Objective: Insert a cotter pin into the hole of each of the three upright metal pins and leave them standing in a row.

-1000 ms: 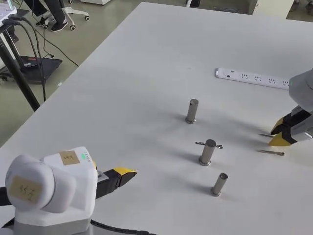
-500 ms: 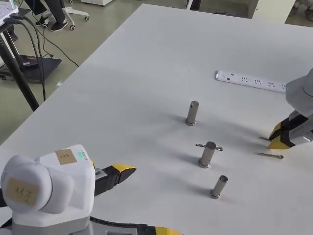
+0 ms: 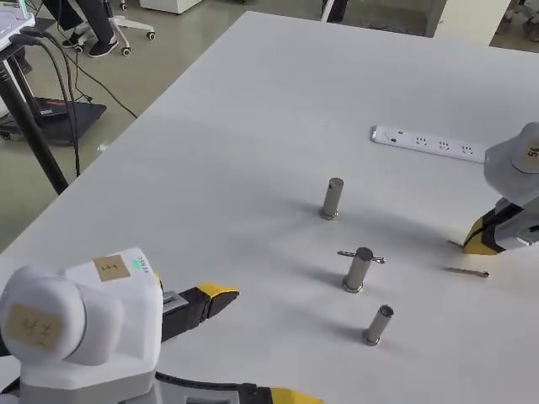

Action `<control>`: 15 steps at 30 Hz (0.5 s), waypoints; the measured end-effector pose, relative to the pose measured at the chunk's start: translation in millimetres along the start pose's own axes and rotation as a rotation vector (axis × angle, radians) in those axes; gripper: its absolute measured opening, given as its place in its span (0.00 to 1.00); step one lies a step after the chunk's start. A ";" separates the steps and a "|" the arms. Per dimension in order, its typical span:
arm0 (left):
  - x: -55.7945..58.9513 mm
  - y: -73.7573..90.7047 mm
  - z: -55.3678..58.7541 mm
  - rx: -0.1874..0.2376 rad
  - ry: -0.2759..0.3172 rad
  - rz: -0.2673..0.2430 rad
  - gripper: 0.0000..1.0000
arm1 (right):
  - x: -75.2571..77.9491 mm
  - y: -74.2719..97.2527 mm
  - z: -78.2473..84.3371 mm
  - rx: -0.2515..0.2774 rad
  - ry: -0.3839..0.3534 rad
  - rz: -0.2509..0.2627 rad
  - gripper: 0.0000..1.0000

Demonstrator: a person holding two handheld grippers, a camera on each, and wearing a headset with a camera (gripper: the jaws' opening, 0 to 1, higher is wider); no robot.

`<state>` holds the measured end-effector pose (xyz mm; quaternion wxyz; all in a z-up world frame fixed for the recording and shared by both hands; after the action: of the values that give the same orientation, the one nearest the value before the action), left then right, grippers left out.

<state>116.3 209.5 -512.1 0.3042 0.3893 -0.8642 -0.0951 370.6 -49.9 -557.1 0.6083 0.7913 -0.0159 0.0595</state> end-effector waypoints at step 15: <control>-0.5 1.1 -1.2 -0.002 -0.007 -0.012 0.87 | 1.0 0.4 8.2 0.054 -0.047 0.050 0.00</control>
<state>116.7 210.7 -510.9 0.3011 0.3938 -0.8628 -0.0990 372.2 -57.9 -558.7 0.5845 0.8079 -0.0485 0.0565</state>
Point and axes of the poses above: the centre of the closed fingertips' face, and the gripper's own axes: y roughly backward along the fingers, x roughly to its right, z roughly out of its underside, the point moved 6 cm from there along y, roughly backward along the fingers, and after that the axes turned 9 degrees about y, right-handed, at the moved point
